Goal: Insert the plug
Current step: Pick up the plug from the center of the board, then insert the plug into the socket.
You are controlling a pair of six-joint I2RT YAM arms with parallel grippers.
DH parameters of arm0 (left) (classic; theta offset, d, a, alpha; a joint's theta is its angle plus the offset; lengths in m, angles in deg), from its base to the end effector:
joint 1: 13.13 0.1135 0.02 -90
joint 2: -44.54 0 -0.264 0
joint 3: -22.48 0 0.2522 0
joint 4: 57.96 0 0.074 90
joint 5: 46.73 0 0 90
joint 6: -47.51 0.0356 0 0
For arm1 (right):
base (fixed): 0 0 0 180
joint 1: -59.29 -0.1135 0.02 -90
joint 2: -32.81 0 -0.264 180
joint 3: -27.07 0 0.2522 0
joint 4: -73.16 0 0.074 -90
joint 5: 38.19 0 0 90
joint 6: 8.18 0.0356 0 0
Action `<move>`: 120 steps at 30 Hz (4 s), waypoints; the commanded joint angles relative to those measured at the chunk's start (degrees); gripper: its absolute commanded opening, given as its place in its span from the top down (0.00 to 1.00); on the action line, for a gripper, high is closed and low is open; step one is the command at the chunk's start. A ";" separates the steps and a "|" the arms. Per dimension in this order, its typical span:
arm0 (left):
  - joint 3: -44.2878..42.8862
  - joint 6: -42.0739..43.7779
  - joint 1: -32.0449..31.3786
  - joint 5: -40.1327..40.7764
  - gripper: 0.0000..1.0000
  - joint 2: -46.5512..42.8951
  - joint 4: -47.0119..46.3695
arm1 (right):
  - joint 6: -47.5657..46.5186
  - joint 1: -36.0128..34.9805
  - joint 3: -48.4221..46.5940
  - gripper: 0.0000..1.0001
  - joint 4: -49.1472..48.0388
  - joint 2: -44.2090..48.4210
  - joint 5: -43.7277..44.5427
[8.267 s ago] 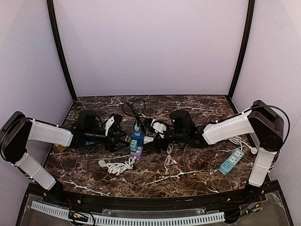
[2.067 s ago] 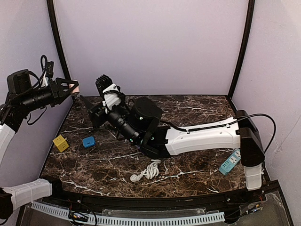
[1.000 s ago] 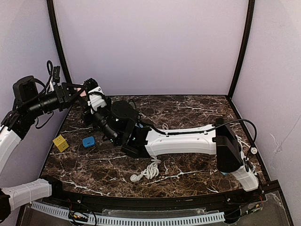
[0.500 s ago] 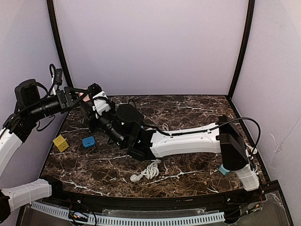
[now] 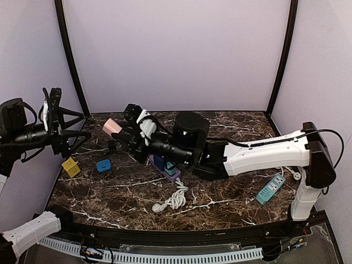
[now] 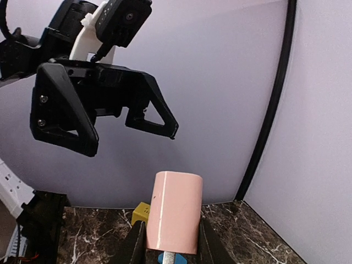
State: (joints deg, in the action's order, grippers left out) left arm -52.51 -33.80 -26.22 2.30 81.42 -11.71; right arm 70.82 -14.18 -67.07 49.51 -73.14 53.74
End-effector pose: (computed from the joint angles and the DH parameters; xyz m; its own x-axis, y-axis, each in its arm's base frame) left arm 0.0991 -0.0470 0.4133 -0.0150 0.1206 -0.9926 0.8148 0.5768 0.0578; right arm 0.1282 0.4279 0.3382 0.2383 0.1328 -0.9621 -0.9202 0.3477 -0.1800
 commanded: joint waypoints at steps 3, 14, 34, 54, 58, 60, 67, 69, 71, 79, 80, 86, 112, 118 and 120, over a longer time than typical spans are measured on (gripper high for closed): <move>-1.70 37.85 -0.04 -10.64 0.16 1.82 28.92 | -6.21 1.68 -0.26 1.00 27.38 7.31 -23.29; -3.09 42.78 -4.98 -11.25 0.29 5.45 26.89 | -9.74 1.54 -8.78 1.00 38.67 4.19 -23.84; 3.64 32.77 -15.87 -2.08 0.50 7.40 11.85 | -11.10 1.51 -14.75 1.00 40.32 -0.39 -24.67; 14.39 16.23 -16.36 1.70 0.99 4.46 -3.55 | -6.13 2.88 -10.68 0.35 37.78 0.74 -14.04; 25.32 -1.06 -16.36 10.04 0.99 2.76 -21.17 | 0.22 5.02 -0.70 0.20 31.82 6.01 -5.71; 29.33 -6.97 -16.47 13.19 0.99 4.83 -29.65 | 4.70 7.00 3.73 0.17 31.35 8.62 -2.43; 42.54 -6.10 -21.18 23.74 0.99 17.65 -59.17 | 20.40 18.34 16.31 0.16 31.40 13.75 -0.81; 46.06 -4.63 -22.83 27.45 0.99 21.21 -67.37 | 21.70 20.50 18.03 0.16 29.84 13.36 -2.46; 48.10 -4.63 -23.08 29.01 0.99 24.89 -72.95 | 21.86 22.41 19.02 0.16 27.99 12.33 -5.50; 47.67 -4.69 -23.39 27.97 0.99 38.39 -86.38 | 24.45 33.89 12.18 0.25 27.75 3.50 -23.92; 47.12 -4.45 -23.39 28.19 0.99 39.43 -87.65 | 22.49 34.11 11.43 0.26 27.66 2.85 -26.40; 43.96 -5.40 -23.39 25.81 0.99 49.01 -92.92 | 13.92 29.80 15.21 0.25 20.68 3.78 -24.98; 42.22 -8.19 -25.24 30.91 0.99 57.36 -95.30 | 20.20 20.31 4.89 0.56 25.94 -8.03 -0.94; 41.73 -8.42 -25.30 31.13 0.99 58.07 -95.22 | 18.87 18.70 5.21 0.79 25.75 -8.39 0.35; 41.57 -8.36 -25.44 30.98 0.99 58.26 -95.31 | 18.19 17.89 5.23 0.86 26.00 -8.56 1.48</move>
State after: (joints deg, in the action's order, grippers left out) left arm -10.75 -41.69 -51.09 32.88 139.10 -107.36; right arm 90.49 5.18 -61.24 74.95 -80.25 51.86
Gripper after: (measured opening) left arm 0.278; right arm 0.341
